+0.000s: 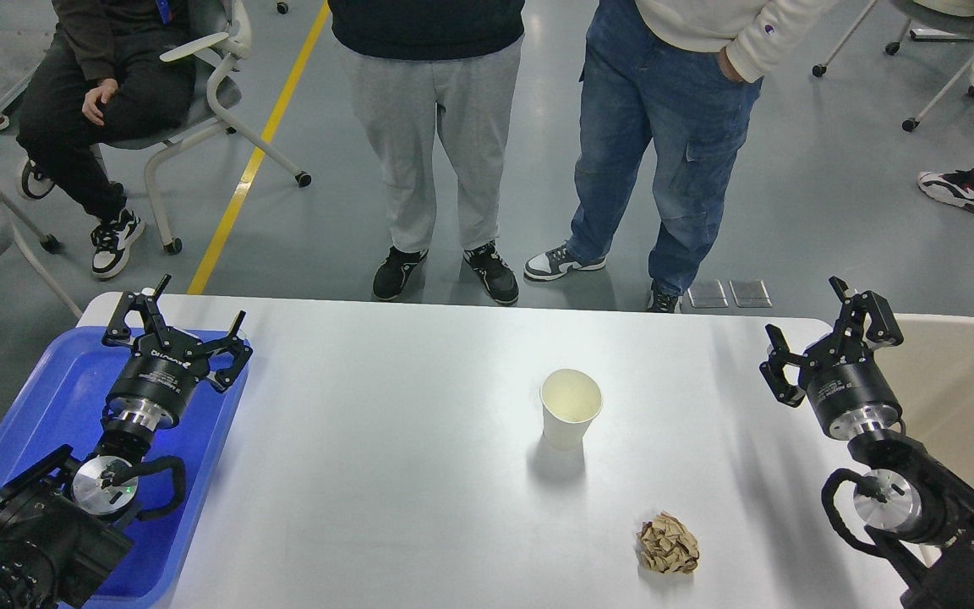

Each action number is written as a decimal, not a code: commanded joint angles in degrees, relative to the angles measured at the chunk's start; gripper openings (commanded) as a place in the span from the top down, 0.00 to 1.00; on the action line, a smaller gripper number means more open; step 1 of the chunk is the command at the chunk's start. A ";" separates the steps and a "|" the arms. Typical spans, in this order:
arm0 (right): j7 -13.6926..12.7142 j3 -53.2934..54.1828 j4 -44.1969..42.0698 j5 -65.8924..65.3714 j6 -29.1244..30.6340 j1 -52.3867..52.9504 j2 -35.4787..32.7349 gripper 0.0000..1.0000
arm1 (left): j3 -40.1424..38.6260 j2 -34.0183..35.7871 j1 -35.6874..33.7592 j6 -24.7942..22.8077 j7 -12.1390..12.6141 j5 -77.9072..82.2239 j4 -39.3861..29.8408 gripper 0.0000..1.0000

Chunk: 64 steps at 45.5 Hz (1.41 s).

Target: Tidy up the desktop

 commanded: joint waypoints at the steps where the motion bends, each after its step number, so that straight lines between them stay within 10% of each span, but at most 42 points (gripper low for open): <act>1: -3.13 -0.04 2.88 -0.43 0.02 0.48 -1.76 0.00 | 0.00 -0.02 -0.03 0.00 -0.01 0.07 -0.01 0.00; 52: -3.39 -50.91 20.56 -33.04 0.37 34.91 -22.59 0.00 | 0.00 -0.02 -0.03 0.00 -0.01 0.07 -0.01 0.00; 60: -15.07 -62.17 20.91 -33.04 1.07 45.47 -21.28 0.00 | 0.00 -0.02 -0.03 0.00 0.07 0.07 -0.01 0.00; 64: -16.75 -65.33 21.17 -33.31 1.16 48.20 -19.69 0.00 | 0.00 -0.02 -0.03 0.00 -0.01 0.07 -0.01 0.00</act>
